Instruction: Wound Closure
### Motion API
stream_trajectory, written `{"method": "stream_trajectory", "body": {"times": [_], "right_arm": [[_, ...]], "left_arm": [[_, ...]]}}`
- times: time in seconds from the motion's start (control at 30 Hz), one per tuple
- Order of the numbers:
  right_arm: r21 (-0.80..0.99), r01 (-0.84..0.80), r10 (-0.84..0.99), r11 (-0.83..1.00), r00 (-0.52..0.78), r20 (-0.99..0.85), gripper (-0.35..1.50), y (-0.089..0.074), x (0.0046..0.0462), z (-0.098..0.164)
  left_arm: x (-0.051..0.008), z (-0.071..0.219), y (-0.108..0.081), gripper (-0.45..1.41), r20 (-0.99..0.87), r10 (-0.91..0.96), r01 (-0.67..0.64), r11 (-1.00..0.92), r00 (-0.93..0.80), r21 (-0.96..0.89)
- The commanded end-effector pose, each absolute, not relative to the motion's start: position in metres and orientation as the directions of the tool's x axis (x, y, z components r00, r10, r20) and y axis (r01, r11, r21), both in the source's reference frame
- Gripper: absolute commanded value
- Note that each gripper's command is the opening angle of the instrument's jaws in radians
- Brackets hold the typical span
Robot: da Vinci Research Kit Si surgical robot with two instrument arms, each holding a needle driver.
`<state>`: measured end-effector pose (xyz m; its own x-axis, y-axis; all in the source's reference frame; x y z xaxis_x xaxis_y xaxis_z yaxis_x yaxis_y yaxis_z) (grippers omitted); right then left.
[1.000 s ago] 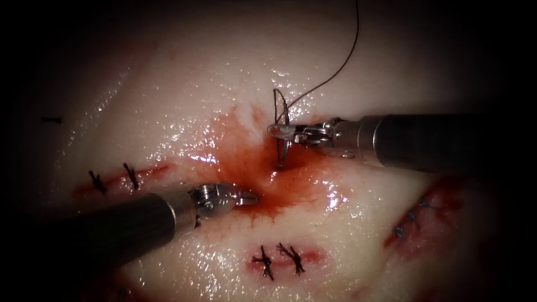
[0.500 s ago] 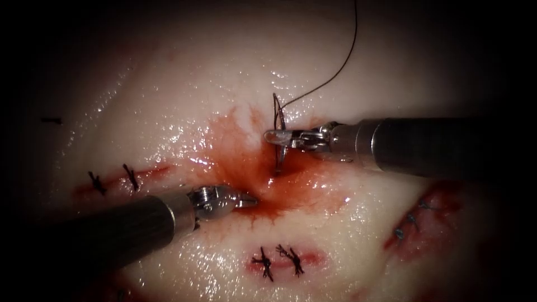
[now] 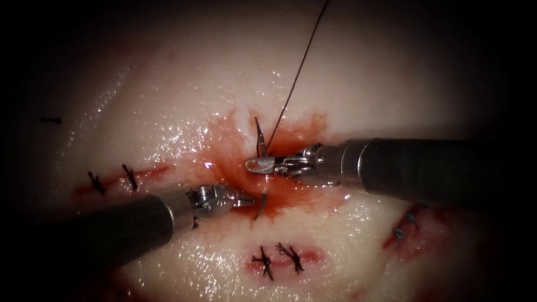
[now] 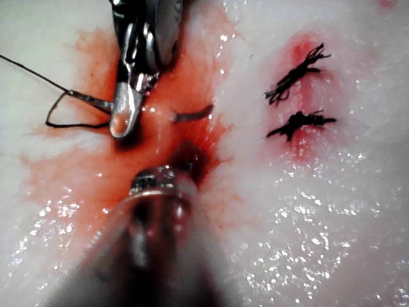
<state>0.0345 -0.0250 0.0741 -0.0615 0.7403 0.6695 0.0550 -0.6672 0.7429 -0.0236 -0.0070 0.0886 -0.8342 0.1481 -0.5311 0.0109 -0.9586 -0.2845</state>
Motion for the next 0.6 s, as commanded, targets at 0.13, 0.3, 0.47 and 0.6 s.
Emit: {"method": "stream_trajectory", "body": {"times": [0.13, 0.3, 0.47, 0.6], "right_arm": [[0.849, 0.192, 0.796, -0.493, -0.296, 0.529, 0.63, -0.023, 0.0349, 0.076], [0.945, 0.128, 0.824, -0.302, -0.464, 0.326, 1.21, -0.018, 0.0308, 0.079], [0.978, 0.037, 0.833, -0.207, -0.518, 0.196, 1.21, -0.015, 0.0277, 0.079], [0.991, -0.067, 0.862, -0.115, -0.503, 0.066, 1.21, -0.013, 0.0251, 0.080]], "left_arm": [[-0.0241, 0.089, -0.007, -0.01, -0.530, 0.149, 0.010, -0.958, -0.835, -0.285], [-0.0239, 0.088, -0.006, -0.06, -0.558, 0.127, 0.029, -0.965, -0.820, -0.262], [-0.0235, 0.088, -0.006, 0.02, -0.621, 0.059, 0.072, -0.980, -0.782, -0.184], [-0.0237, 0.088, -0.006, 0.12, -0.711, -0.004, 0.077, -0.994, -0.703, -0.072]]}}
